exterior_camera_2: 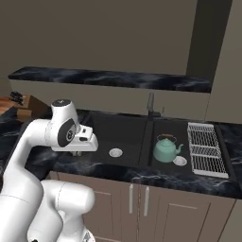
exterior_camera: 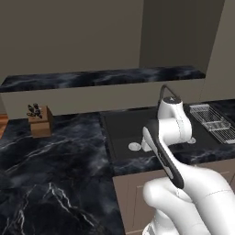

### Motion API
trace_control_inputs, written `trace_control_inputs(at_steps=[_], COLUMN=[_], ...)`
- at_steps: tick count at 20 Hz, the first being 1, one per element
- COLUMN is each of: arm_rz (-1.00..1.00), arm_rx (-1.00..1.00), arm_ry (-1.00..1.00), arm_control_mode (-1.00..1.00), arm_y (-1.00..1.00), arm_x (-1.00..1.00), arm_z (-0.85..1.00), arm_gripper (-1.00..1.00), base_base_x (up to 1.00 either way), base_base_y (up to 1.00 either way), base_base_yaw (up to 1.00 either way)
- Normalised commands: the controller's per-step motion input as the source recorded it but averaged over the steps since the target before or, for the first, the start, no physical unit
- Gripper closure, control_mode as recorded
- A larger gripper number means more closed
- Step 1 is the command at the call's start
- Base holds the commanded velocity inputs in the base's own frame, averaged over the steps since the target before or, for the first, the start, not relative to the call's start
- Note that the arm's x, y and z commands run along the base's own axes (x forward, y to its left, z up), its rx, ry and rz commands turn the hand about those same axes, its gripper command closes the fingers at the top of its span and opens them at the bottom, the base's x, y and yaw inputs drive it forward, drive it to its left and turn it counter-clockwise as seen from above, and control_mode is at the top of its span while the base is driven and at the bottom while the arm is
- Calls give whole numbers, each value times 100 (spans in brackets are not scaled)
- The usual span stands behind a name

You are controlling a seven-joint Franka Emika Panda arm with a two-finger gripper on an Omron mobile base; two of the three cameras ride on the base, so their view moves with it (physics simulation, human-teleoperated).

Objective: Place the glass cup in the left basin and the kettle in the right basin of the sink.

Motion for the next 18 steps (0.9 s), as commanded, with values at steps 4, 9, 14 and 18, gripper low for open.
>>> trace_control_inputs(at_steps=[4,9,14,18], arm_rz=[0,0,0,0], arm_rx=[0,0,0,0], arm_ry=[0,0,0,0], arm_control_mode=[-100,-100,-100,-100], arm_y=[-9,-9,0,0], arm_x=[44,52,47,46], arm_z=[-7,-1,-2,-7], arm_gripper=[100,100,100,100], base_base_x=[0,0,0,0], base_base_y=[0,0,0,0], base_base_yaw=[0,0,0,0])
